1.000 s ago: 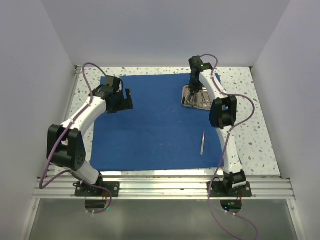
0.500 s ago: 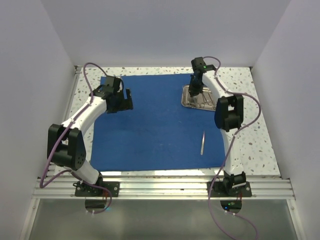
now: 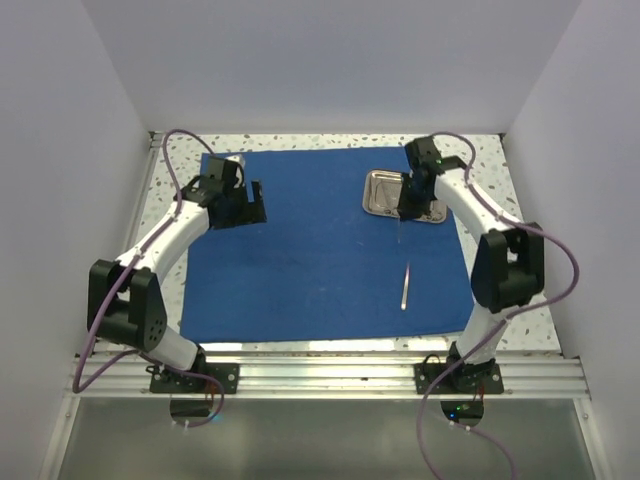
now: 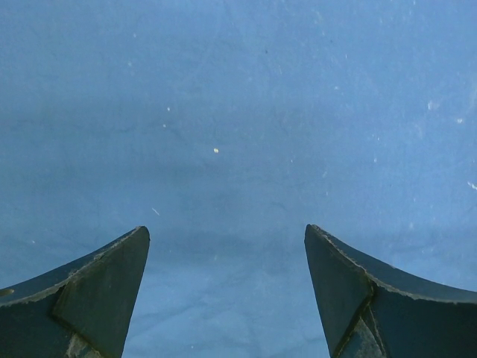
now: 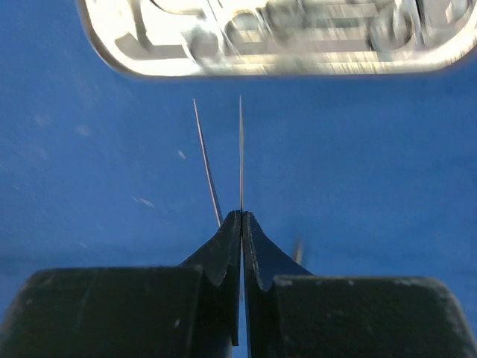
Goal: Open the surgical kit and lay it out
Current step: Place the medical item in the surgical kit.
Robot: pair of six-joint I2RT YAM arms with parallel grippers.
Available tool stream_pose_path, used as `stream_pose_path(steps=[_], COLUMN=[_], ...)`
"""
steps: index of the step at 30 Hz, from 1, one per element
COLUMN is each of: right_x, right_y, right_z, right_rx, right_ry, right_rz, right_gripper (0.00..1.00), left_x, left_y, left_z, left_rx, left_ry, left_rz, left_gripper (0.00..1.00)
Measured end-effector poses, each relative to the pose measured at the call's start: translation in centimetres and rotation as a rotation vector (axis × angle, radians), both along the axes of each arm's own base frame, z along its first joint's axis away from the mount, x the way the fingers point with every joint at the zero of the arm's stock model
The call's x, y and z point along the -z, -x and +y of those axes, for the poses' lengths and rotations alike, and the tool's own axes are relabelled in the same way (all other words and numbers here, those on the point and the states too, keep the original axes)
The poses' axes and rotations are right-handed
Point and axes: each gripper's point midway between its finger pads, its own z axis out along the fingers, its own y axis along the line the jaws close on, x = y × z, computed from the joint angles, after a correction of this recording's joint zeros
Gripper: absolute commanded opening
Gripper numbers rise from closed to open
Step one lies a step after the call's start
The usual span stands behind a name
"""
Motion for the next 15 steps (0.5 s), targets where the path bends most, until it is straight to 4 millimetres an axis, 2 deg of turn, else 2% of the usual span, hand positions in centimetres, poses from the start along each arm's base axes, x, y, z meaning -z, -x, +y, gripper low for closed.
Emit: stream_pose_path(steps=[2,6,9,11,14,15], right_x=[0.6,2.9,5.2,6.8,8.4,8.7], right_y=[3.8,11.1,14.3,15.7,17.0,17.0], right_z=[-0.9,-2.6,-3.1,-3.3,-3.3,-3.3], right_rx=[0.003,0.021,0.037,0.046,0.053,0.056], right_ry=[0.009,0.021,0.020,0.019,0.013,0.009], right_rz=[0.032,0.115,0.171,0.206,0.242,0.245], right_gripper=[0.00,0.00,0.00,0.00,0.14,0.32], left_x=[0.2,1.0,1.2,1.1,1.1,1.1], left_y=[0.2,0.5,0.7,0.6,0.6,0.6], left_z=[-0.1,-0.4,-0.5,-0.6,-0.6,-0.6], left_rx=[0.004,0.016,0.023,0.025,0.024,0.024], left_ry=[0.007,0.022,0.030,0.033,0.033,0.033], left_rz=[-0.001,0.007,0.012,0.009,0.009,0.008], left_gripper=[0.89,0.89,0.89,0.90,0.89,0.88])
